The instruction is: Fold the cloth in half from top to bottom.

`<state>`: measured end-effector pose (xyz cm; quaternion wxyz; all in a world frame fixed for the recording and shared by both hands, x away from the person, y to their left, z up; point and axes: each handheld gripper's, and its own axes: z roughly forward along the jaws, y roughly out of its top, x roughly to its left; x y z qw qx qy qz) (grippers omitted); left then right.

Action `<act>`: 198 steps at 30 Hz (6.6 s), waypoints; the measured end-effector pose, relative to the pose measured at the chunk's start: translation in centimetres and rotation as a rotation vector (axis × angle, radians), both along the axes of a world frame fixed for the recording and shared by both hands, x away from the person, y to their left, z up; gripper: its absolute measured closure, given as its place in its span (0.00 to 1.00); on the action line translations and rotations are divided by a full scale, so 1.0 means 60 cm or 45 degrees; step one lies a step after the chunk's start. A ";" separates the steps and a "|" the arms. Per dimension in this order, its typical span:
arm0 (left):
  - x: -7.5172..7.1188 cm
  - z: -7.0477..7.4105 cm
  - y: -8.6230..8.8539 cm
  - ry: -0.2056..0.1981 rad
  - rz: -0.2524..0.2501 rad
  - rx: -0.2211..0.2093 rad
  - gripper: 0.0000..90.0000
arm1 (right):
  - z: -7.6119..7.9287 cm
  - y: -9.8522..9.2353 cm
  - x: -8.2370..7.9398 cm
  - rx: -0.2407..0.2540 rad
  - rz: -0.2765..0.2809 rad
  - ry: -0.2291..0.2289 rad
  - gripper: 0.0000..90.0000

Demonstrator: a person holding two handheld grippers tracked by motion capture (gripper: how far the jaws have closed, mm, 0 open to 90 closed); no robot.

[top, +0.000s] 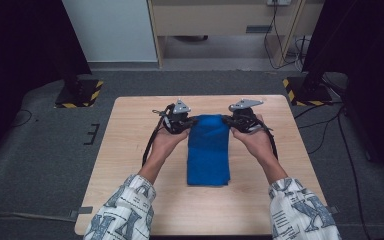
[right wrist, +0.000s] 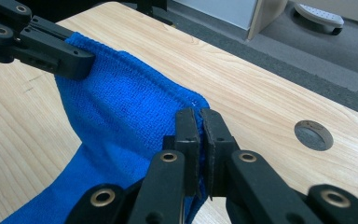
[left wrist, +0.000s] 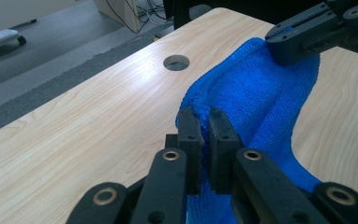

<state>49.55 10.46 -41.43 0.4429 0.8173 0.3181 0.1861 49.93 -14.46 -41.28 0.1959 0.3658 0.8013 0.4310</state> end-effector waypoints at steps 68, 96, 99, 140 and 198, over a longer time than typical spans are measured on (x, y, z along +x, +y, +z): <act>-0.119 -0.103 0.013 0.099 -0.125 -0.002 0.92 | -0.101 -0.014 -0.127 -0.046 0.152 0.059 0.94; -0.159 -0.133 0.025 0.140 -0.151 -0.028 0.89 | -0.120 -0.013 -0.171 -0.072 0.199 0.071 0.91; -0.160 -0.137 0.026 0.149 -0.150 -0.023 0.87 | -0.124 -0.012 -0.175 -0.079 0.206 0.078 0.90; -0.181 -0.162 0.033 0.164 -0.165 -0.016 0.71 | -0.149 -0.016 -0.199 -0.102 0.220 0.132 0.83; -0.211 -0.149 0.047 0.127 -0.136 -0.049 0.50 | -0.129 0.001 -0.175 -0.096 0.165 0.131 0.68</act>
